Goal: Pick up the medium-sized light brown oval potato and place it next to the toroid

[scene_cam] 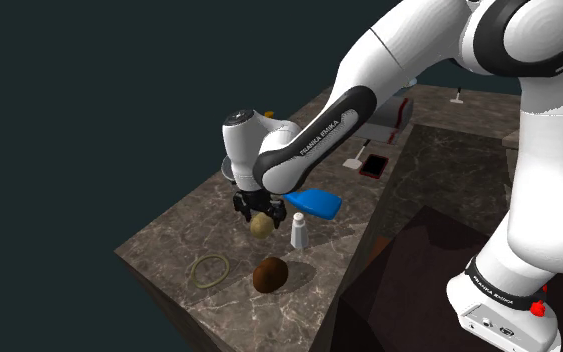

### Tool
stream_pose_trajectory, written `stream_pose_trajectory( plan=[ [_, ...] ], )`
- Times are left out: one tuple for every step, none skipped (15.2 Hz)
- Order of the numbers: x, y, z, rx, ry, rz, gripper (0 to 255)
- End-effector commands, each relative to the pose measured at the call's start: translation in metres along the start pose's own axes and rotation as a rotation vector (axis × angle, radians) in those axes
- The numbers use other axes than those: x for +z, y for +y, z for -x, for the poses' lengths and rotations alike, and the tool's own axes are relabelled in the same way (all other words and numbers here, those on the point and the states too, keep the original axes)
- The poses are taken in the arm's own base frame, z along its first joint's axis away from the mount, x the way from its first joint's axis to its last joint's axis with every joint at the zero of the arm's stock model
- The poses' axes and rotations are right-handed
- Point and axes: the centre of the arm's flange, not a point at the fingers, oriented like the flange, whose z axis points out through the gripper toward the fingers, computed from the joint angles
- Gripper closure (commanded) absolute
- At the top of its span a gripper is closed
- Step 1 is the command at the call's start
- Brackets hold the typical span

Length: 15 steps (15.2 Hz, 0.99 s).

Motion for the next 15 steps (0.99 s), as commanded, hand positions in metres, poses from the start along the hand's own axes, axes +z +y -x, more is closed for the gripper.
stream_pose_trajectory(
  plan=[
    [0.0, 0.0, 0.0, 0.0, 0.0, 0.0, 0],
    [0.0, 0.0, 0.0, 0.0, 0.0, 0.0, 0],
    [0.0, 0.0, 0.0, 0.0, 0.0, 0.0, 0],
    [-0.013, 0.0, 0.0, 0.0, 0.0, 0.0, 0],
    [-0.026, 0.0, 0.0, 0.0, 0.0, 0.0, 0],
    [-0.04, 0.0, 0.0, 0.0, 0.0, 0.0, 0],
    [-0.05, 0.0, 0.0, 0.0, 0.0, 0.0, 0],
    [-0.05, 0.0, 0.0, 0.0, 0.0, 0.0, 0],
    [-0.05, 0.0, 0.0, 0.0, 0.0, 0.0, 0],
    [-0.05, 0.0, 0.0, 0.0, 0.0, 0.0, 0],
    [-0.05, 0.0, 0.0, 0.0, 0.0, 0.0, 0],
    [-0.05, 0.0, 0.0, 0.0, 0.0, 0.0, 0],
    [-0.05, 0.0, 0.0, 0.0, 0.0, 0.0, 0],
    [-0.05, 0.0, 0.0, 0.0, 0.0, 0.0, 0],
    [-0.05, 0.0, 0.0, 0.0, 0.0, 0.0, 0]
  ],
)
